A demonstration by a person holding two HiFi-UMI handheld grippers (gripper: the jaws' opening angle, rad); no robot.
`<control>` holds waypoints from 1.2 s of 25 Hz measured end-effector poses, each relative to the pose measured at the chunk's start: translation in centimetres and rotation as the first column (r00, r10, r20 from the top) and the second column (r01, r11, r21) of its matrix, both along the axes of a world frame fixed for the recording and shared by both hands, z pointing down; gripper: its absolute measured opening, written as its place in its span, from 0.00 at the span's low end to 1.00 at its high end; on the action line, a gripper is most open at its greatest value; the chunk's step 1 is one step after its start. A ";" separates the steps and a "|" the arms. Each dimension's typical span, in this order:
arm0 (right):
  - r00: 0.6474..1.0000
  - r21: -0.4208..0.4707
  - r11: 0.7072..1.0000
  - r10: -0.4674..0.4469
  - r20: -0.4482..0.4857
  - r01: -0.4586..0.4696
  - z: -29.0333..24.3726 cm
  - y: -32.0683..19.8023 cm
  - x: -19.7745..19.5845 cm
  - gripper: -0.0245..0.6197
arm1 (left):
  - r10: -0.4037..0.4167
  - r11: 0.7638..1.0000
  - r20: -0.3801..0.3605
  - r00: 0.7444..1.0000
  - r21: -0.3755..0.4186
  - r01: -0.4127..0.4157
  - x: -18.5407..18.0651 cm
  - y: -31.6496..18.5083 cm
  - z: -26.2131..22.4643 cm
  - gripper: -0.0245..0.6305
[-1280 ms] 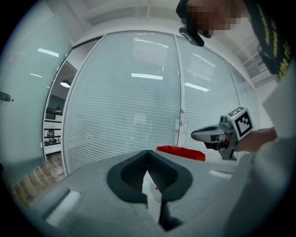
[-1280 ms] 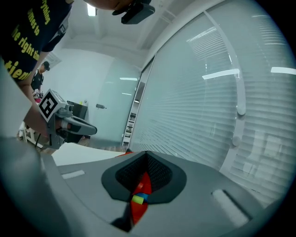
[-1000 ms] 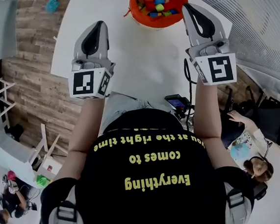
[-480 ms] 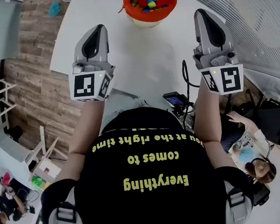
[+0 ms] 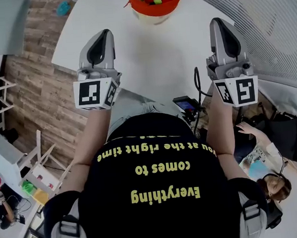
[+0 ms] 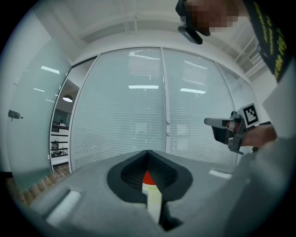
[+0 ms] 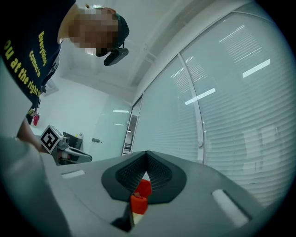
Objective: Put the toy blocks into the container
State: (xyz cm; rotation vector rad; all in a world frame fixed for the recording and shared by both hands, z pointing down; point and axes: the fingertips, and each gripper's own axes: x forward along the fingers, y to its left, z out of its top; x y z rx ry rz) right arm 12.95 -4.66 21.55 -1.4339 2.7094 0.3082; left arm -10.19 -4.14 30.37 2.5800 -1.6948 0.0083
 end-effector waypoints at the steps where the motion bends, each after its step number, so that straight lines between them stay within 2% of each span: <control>1: 1.000 -0.001 1.000 0.000 0.004 0.000 0.0 0.6 0.4 0.05 | -0.002 1.000 -0.003 1.000 0.001 0.002 0.2 0.5 -0.1 0.04; 8: 1.000 0.012 1.000 -0.016 0.017 0.016 -0.4 4.5 1.8 0.05 | -0.037 0.999 -0.016 0.999 0.023 0.037 0.8 4.4 -1.4 0.04; 15: 0.999 0.004 0.999 -0.049 0.018 0.049 0.1 7.2 3.6 0.05 | -0.067 0.998 -0.059 0.996 0.006 0.067 2.4 7.4 -1.1 0.04; 22: 0.995 -0.002 0.995 -0.096 0.034 0.096 0.2 8.7 3.2 0.05 | -0.113 0.994 -0.058 0.992 -0.005 0.113 1.9 10.2 -1.2 0.04; 30: 0.991 0.006 0.991 -0.134 0.007 0.134 0.5 8.9 2.5 0.05 | -0.136 0.991 -0.047 0.990 0.006 0.137 1.8 11.3 -1.4 0.04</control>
